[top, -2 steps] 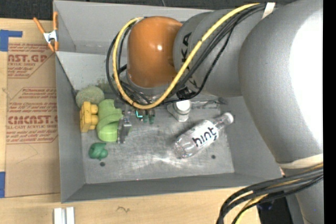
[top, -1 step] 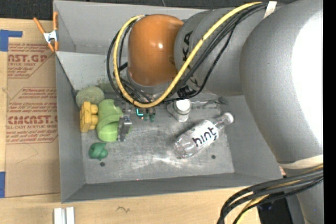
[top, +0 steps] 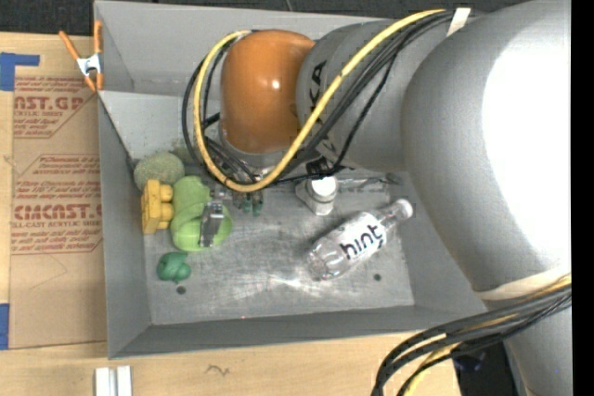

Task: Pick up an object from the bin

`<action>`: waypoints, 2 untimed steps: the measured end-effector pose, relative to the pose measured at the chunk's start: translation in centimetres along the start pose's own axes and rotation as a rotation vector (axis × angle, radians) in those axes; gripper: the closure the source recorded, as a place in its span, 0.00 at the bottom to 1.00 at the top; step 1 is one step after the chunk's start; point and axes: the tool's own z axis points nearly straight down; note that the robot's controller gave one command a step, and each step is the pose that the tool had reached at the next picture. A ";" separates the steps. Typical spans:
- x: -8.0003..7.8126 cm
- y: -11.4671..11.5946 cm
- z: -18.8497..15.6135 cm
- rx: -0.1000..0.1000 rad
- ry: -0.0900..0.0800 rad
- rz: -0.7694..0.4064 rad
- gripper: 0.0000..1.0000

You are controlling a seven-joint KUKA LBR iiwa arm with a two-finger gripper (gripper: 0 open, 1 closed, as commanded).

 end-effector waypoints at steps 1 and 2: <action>0.2 -0.2 3.6 0.004 0.009 0.114 0.00; -0.1 -1.7 4.9 0.003 0.009 -0.073 0.00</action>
Offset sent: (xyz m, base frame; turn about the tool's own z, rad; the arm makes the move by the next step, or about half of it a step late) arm 0.0034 -0.0416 -0.0642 0.0015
